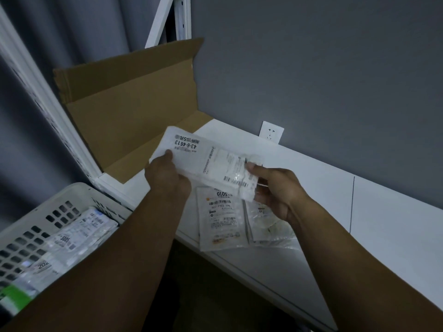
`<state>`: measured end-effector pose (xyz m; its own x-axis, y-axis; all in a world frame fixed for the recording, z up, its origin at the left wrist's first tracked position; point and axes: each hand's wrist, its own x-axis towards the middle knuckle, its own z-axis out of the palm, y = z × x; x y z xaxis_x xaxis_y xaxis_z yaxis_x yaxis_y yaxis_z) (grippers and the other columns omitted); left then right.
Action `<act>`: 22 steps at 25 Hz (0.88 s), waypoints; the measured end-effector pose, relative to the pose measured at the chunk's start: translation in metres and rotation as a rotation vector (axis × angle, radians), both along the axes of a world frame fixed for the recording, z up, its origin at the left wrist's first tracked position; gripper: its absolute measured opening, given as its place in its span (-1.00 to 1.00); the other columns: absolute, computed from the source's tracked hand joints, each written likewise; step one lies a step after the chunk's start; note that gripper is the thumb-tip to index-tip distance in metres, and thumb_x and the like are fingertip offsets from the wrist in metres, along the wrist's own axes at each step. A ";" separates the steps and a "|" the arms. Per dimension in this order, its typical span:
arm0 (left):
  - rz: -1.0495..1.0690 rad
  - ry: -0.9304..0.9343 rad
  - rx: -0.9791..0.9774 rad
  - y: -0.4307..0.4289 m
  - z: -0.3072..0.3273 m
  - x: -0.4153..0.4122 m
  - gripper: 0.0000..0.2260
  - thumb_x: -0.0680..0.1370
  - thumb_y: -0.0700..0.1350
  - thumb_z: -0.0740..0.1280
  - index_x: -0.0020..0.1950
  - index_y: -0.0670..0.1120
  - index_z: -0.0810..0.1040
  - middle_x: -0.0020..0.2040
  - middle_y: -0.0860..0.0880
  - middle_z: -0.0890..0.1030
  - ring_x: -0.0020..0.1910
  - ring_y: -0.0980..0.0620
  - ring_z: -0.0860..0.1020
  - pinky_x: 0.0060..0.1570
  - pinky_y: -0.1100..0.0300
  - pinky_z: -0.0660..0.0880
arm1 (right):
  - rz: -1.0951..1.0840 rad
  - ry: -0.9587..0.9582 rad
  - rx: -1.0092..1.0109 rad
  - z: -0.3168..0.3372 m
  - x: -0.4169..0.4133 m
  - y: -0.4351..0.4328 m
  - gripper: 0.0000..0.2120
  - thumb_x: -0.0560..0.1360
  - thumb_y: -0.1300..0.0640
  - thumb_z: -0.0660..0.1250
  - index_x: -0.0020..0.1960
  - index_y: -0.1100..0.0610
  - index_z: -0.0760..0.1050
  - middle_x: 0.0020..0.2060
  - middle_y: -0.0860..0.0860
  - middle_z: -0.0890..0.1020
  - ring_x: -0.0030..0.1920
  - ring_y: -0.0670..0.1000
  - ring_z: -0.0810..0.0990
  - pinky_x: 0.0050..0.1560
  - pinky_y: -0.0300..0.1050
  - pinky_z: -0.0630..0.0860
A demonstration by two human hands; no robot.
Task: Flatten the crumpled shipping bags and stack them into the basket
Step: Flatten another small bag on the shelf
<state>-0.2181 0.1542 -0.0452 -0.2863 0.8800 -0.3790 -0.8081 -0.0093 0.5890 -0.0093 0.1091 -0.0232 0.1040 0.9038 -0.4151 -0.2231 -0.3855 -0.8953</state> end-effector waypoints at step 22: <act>-0.661 0.666 -0.271 -0.035 -0.043 0.004 -0.87 0.53 -0.35 0.38 0.05 -0.29 0.64 0.02 -0.26 0.67 -0.03 -0.19 0.66 -0.13 0.05 0.64 | 0.271 -1.118 0.397 -0.066 -0.063 0.019 -0.45 0.66 0.01 0.19 0.57 0.22 0.20 0.54 0.30 0.20 0.54 0.29 0.17 0.55 0.09 0.12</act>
<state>-0.2142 0.1196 -0.0877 0.0047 0.8469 -0.5318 -0.1028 0.5294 0.8421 -0.0724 0.1285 -0.0894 0.0151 0.9955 0.0932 0.7921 0.0450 -0.6087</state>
